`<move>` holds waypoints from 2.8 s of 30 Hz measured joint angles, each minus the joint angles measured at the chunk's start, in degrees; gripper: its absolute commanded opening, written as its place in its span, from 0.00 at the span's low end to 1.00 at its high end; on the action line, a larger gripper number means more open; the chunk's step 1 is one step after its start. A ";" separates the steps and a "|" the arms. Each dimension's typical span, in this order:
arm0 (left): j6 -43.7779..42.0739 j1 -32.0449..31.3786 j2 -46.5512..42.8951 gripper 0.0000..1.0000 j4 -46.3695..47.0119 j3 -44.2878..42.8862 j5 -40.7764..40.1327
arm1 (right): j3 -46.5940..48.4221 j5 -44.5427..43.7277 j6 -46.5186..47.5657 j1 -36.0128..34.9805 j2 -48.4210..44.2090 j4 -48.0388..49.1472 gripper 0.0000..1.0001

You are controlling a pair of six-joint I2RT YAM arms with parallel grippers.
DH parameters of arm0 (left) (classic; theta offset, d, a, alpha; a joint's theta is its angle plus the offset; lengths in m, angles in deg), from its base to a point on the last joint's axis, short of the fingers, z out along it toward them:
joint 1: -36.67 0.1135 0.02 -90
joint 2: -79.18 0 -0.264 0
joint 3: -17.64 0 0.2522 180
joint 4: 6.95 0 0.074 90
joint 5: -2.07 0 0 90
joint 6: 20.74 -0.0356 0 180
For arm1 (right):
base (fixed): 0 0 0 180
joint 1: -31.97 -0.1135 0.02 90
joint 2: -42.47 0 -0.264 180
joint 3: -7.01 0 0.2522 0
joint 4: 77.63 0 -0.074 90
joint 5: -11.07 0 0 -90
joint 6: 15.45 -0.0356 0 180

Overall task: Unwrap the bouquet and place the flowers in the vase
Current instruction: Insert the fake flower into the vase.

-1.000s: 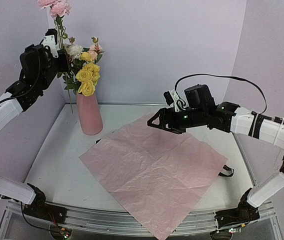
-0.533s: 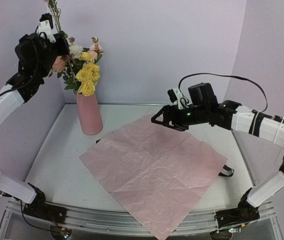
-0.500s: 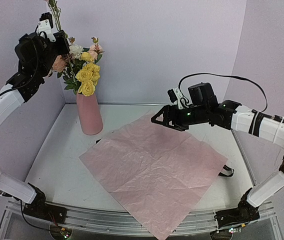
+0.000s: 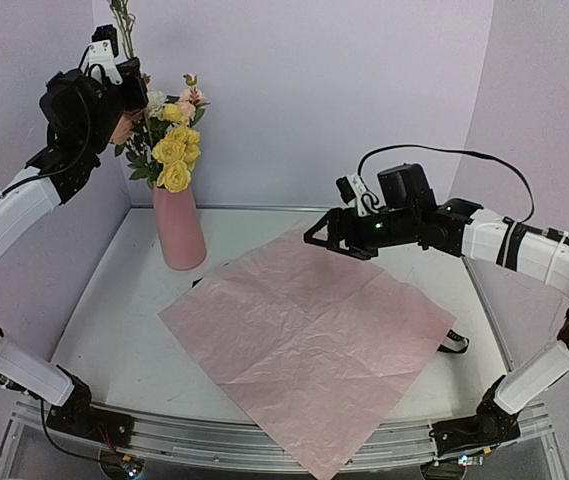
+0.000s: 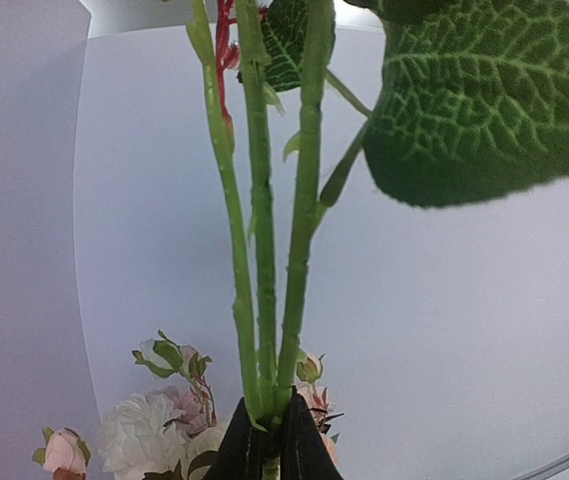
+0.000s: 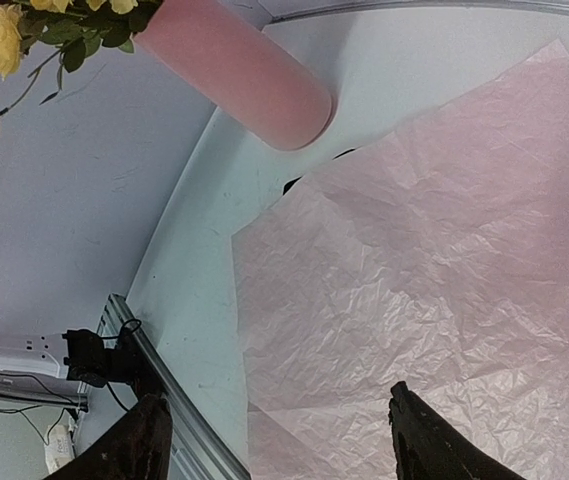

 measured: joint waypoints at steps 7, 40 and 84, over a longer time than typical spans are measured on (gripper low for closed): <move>-0.01 0.00 -0.72 0.00 2.56 5.54 1.42 | -0.02 0.00 -0.02 0.27 0.00 0.01 0.76; 6.66 0.15 -1.05 0.31 -6.69 12.11 -0.74 | -1.15 0.07 -0.71 0.27 -0.42 0.02 0.76; 7.82 0.37 -1.49 0.00 -6.61 10.66 3.03 | -4.47 1.53 -1.81 0.32 -2.64 1.70 0.76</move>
